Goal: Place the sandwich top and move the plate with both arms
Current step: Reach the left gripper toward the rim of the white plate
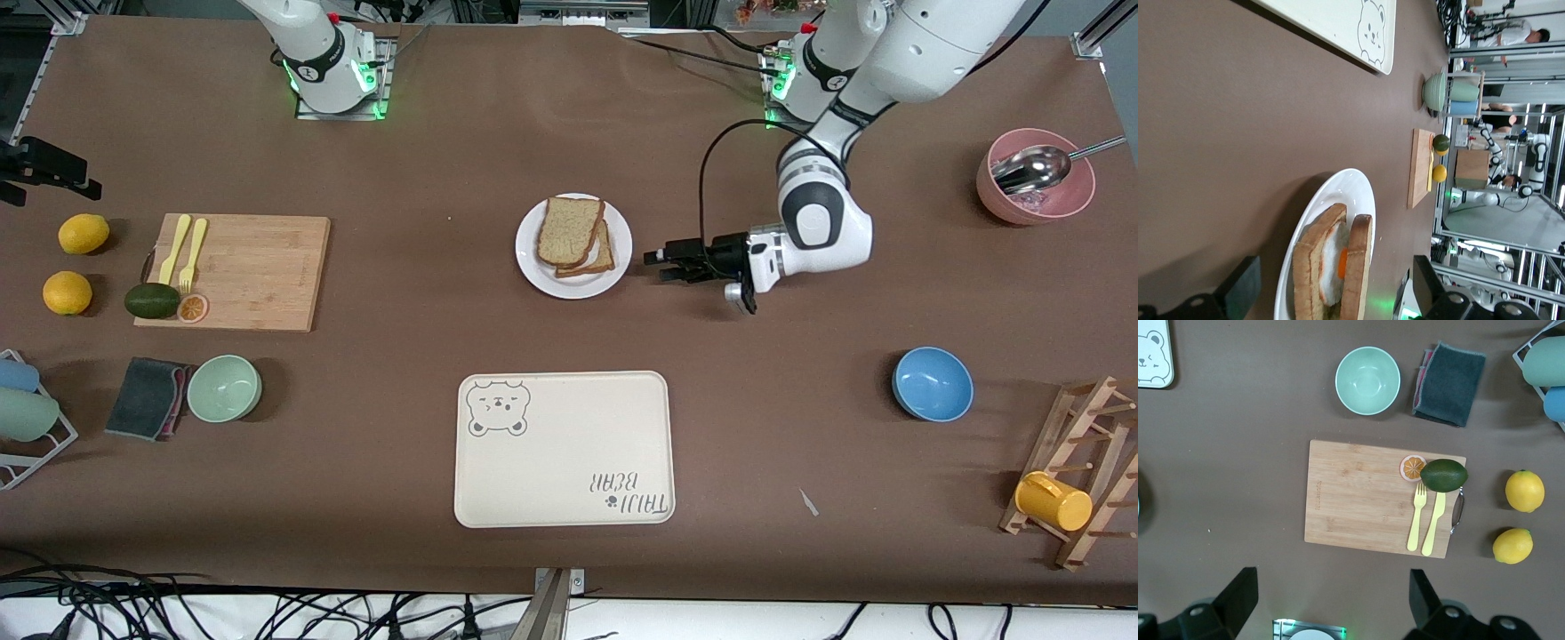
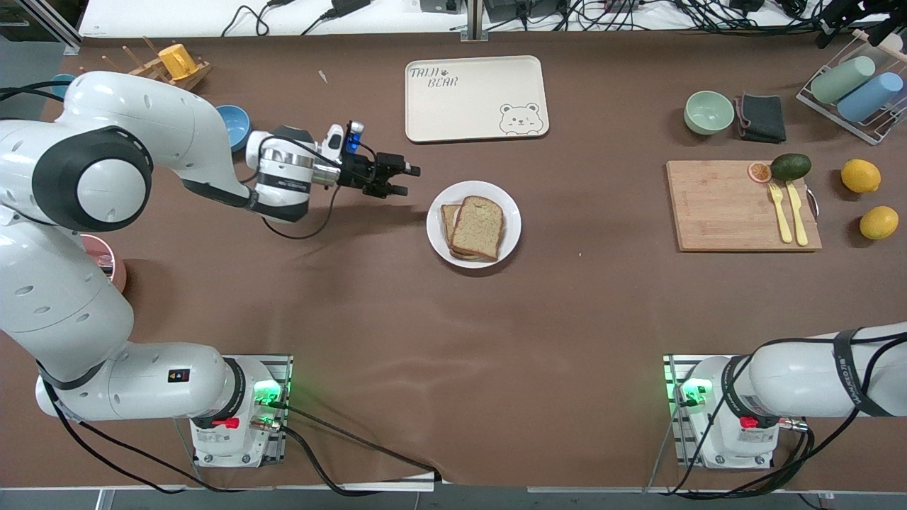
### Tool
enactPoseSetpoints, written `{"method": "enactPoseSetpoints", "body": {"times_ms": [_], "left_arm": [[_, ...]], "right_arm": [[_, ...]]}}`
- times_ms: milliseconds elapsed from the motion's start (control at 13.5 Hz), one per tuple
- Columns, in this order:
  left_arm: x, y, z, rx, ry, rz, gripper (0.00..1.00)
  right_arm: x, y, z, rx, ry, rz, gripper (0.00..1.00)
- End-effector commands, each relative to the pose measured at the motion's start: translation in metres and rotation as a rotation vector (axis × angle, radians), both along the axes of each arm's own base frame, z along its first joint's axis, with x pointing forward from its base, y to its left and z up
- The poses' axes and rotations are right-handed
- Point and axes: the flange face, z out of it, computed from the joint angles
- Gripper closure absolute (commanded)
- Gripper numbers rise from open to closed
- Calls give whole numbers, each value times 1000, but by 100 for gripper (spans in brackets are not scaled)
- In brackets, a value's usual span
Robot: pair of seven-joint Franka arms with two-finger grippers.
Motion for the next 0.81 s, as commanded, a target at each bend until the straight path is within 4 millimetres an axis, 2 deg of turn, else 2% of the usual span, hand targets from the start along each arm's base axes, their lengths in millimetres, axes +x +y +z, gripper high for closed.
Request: {"method": "enactPoseSetpoints", "body": {"times_ms": [0,148,296,444,741], "left_arm": [[-29,-14,-13,-4,-62,41,0],[-42,-22,-21,-6,-57,45,1],[-53,-22,-38,-8,-99,57,1],[-60,-24,-49,-8,-122,58,1],[-74,-43,-51,-11,-129,58,5]], "right_arm": [[-4,1,4,9,-10,4,0],[-4,1,4,9,-10,4,0],[-4,1,4,10,-8,6,0],[-2,13,6,9,-11,27,0],[-2,11,5,11,-8,21,0]]}}
